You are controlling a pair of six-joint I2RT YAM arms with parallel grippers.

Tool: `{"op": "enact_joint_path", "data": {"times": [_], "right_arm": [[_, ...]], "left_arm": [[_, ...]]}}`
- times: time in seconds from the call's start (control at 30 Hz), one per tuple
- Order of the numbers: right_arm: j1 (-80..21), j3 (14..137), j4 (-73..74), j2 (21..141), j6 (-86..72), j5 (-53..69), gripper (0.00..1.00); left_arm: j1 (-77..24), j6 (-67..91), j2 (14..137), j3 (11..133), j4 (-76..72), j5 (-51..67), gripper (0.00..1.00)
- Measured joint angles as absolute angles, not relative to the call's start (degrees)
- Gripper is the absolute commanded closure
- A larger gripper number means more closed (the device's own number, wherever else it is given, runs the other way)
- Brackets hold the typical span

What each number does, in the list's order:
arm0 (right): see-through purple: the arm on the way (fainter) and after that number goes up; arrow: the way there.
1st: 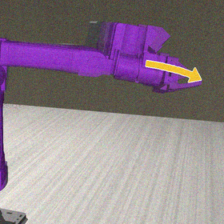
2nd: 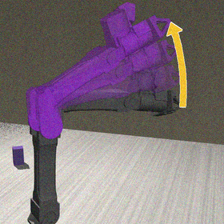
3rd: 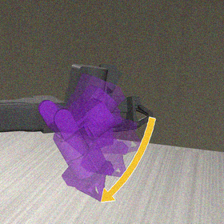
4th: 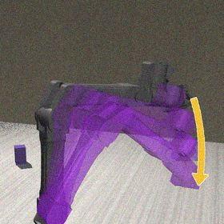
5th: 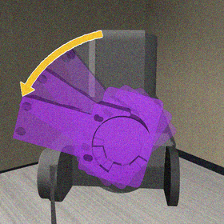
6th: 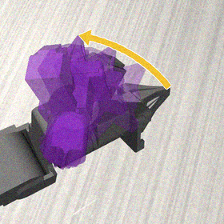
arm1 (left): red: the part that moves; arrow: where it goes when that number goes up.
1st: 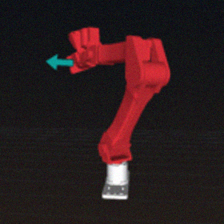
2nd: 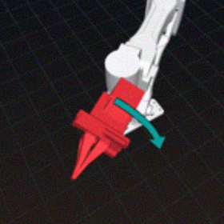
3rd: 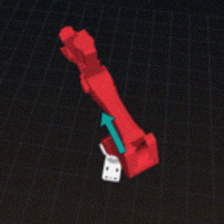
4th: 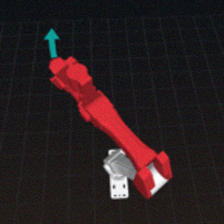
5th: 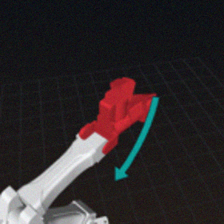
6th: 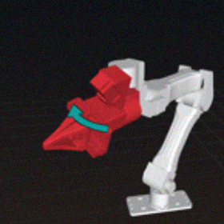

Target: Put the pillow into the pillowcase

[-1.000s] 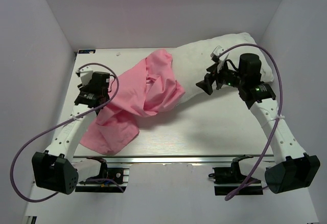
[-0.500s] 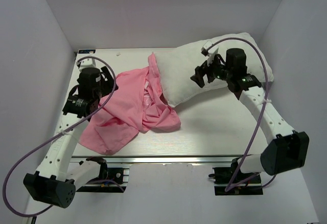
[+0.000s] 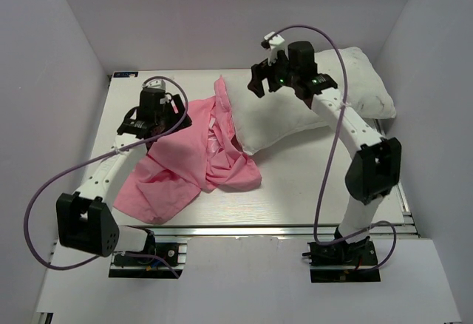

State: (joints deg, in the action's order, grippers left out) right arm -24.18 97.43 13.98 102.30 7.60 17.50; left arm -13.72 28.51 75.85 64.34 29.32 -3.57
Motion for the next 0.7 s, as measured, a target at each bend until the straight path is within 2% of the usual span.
{"op": "enact_joint_path", "data": {"times": [0.2,0.33,0.4,0.43,0.47,0.5,0.53,0.57,0.7], "right_arm": [[-25.34,108.88,19.14,115.42,7.09,12.67,0.11],[-25.52,110.59,20.27,122.32,8.36,7.31,0.11],[-25.63,110.54,20.14,124.20,9.52,5.65,0.17],[-25.74,110.32,19.97,124.38,10.09,4.97,0.28],[-25.87,110.24,19.90,124.38,10.85,4.36,0.28],[-25.98,110.13,19.68,124.18,11.14,3.77,0.47],[-26.02,109.89,19.44,124.01,11.77,3.31,0.86],[-26.02,109.56,19.33,123.92,12.05,3.05,1.00],[-25.21,108.29,18.68,123.90,11.64,2.63,1.00]], "left_arm": [[-15.00,27.92,83.31,67.77,27.64,-2.63,0.15],[-16.84,26.55,90.02,73.47,27.35,-2.61,0.15],[-17.50,25.91,93.03,75.85,27.24,-2.63,0.15],[-17.80,25.71,94.35,76.69,27.18,-2.59,0.15],[-18.00,25.54,95.29,77.10,27.03,-2.59,0.15],[-18.15,25.43,96.16,77.36,27.00,-2.59,0.15],[-18.20,25.30,96.77,77.43,27.00,-2.57,0.15],[-18.20,25.23,97.36,77.47,27.03,-2.57,0.16],[-18.20,24.77,100.05,78.22,27.09,-2.59,0.17]]}}
